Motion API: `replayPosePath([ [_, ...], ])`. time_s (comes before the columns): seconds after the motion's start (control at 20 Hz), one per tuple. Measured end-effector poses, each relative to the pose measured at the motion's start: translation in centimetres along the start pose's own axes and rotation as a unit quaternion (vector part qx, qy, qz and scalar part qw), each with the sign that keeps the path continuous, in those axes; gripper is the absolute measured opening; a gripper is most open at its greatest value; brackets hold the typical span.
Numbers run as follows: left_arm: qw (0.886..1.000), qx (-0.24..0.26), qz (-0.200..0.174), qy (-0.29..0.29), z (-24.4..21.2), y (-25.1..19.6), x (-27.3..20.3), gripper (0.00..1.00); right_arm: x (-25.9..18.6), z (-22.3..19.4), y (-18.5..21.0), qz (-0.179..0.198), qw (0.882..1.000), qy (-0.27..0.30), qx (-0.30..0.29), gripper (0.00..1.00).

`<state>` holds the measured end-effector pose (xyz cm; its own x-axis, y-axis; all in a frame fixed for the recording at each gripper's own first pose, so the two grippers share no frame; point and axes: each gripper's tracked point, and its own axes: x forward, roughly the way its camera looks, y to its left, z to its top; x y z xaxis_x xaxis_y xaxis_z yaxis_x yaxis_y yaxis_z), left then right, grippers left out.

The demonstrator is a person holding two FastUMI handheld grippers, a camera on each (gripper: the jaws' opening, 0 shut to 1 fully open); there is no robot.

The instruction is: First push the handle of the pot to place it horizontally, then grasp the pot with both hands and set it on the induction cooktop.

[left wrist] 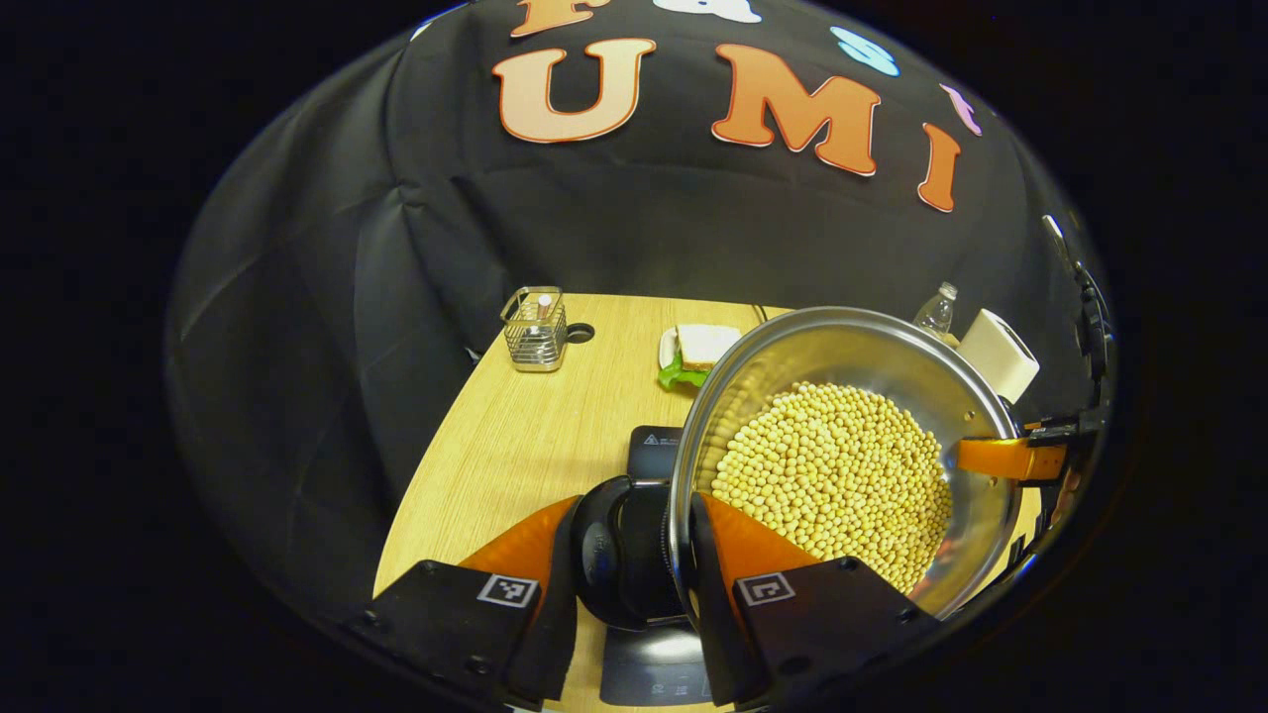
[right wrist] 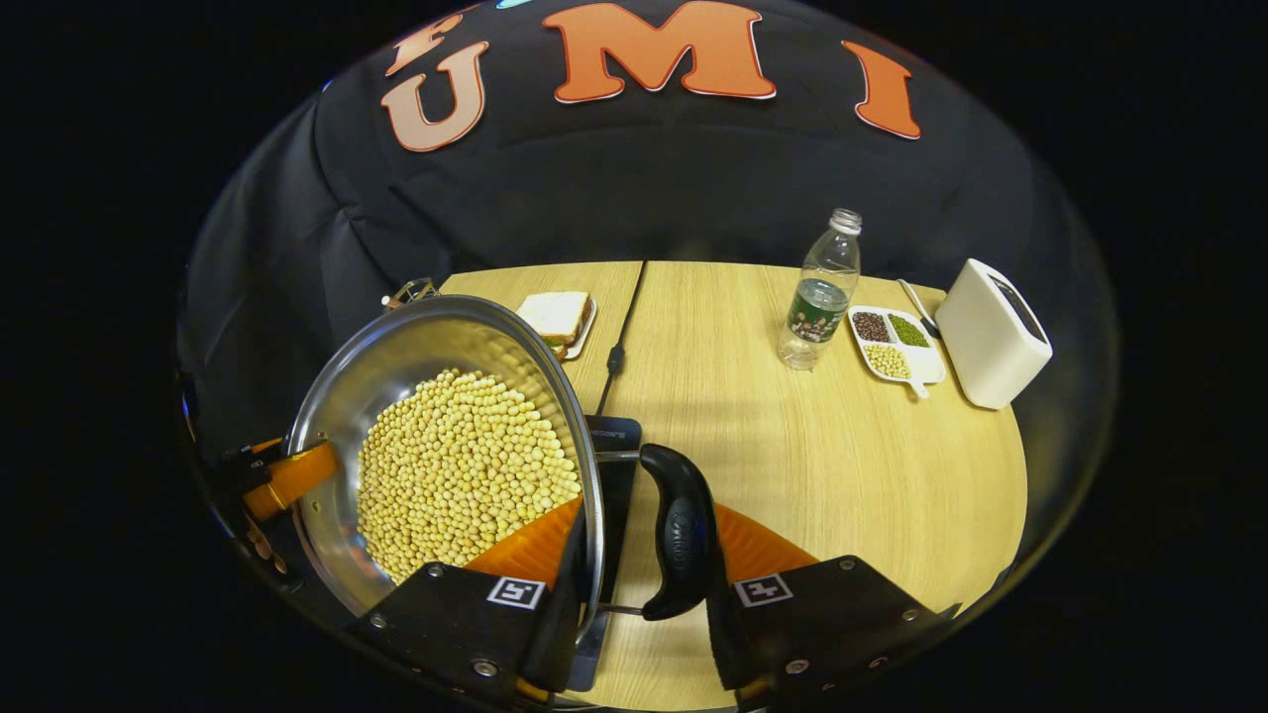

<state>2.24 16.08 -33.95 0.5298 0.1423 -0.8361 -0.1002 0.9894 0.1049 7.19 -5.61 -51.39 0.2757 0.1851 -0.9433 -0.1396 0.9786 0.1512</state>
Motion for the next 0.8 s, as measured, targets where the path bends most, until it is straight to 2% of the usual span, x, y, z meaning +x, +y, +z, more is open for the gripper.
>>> replayPosePath([
  [0.25,1.000,-0.002,0.004,0.015,-1.3,0.0,1.9,0.57,0.6,-0.3,0.1,0.002,1.000,0.012,-0.003,0.55],
  [0.8,0.999,0.002,0.004,0.044,-3.1,-0.1,3.1,0.59,0.4,0.4,-0.1,0.002,0.999,0.040,0.006,0.55],
])
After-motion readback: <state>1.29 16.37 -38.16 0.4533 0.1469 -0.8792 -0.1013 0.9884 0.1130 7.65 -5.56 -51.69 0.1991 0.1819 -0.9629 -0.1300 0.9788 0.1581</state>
